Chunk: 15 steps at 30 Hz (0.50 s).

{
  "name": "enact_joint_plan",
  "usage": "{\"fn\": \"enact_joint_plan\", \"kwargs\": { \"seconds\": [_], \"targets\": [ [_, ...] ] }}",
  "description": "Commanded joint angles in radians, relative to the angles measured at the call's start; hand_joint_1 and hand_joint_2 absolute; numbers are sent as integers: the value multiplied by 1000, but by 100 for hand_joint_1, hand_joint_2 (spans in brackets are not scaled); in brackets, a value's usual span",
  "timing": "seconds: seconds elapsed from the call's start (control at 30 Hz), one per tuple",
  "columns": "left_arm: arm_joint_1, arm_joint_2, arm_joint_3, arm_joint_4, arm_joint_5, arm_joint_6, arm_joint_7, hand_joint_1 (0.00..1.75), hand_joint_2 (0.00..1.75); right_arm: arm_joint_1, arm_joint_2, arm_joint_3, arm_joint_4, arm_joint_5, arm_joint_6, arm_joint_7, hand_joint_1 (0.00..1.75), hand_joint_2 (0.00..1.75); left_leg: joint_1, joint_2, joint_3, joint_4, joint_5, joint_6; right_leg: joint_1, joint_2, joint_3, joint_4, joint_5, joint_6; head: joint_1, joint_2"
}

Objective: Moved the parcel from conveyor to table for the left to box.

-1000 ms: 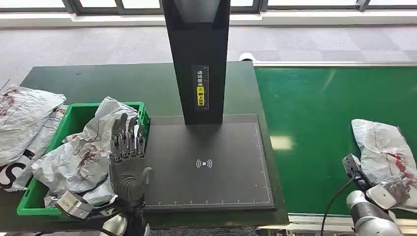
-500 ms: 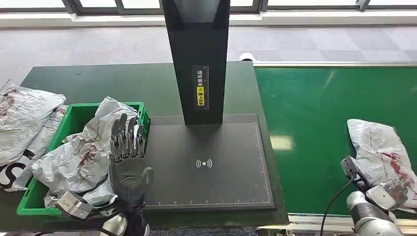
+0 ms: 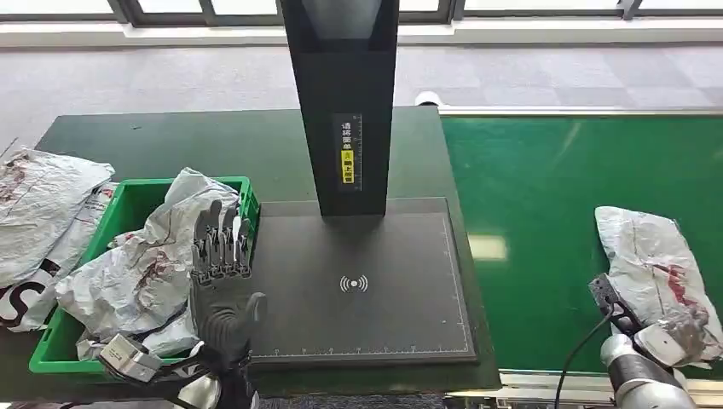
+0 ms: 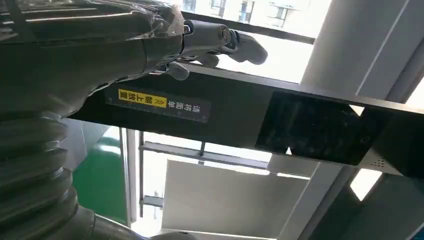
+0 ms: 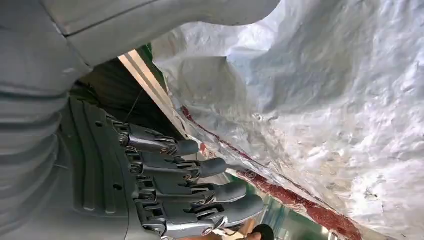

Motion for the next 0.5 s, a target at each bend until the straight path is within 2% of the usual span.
{"fn": "enact_joint_plan", "kwargs": {
  "seconds": [0.03, 0.2, 0.23, 0.27, 0.4, 0.5],
  "targets": [
    [-5, 28, -18, 29, -5, 2, -40, 0, 175, -18, 5, 47, 48, 88, 31, 2, 0, 175, 0, 1, 1, -1, 0, 0, 0, 1, 1, -1, 0, -1, 0, 0],
    [-1, 27, -16, 29, -6, 2, -40, 0, 175, -17, 9, 51, 47, 88, 34, 4, 0, 175, 0, 2, 2, -2, 0, 0, 1, 1, 1, -2, 1, -1, 0, 0],
    [-7, 27, -14, 35, -7, -5, -40, 0, 175, -15, 9, 44, 54, 81, 89, -11, 159, 175, 1, 2, 2, -3, 0, 0, 1, 1, 2, -3, 1, -1, 0, 0],
    [-10, 26, -13, 38, -7, -7, -40, 0, 175, -15, 9, 38, 57, 76, 120, -25, 175, 175, 1, 2, 2, -1, 0, 0, 1, 1, 1, -2, 1, -1, 0, 0],
    [-13, 22, -6, 40, -12, -12, -40, 0, 175, -16, 25, -2, 44, 45, 145, -94, 175, 175, 0, 1, 2, -1, 0, 0, 0, 0, 1, -1, 0, -1, 0, 0],
    [-11, 21, -5, 37, -14, -13, -40, 0, 175, -19, 28, -1, 43, 50, 146, -97, 175, 175, 1, 2, 2, -1, 0, 0, 1, 2, 2, -2, 1, -1, 0, 0]
  ]
}}
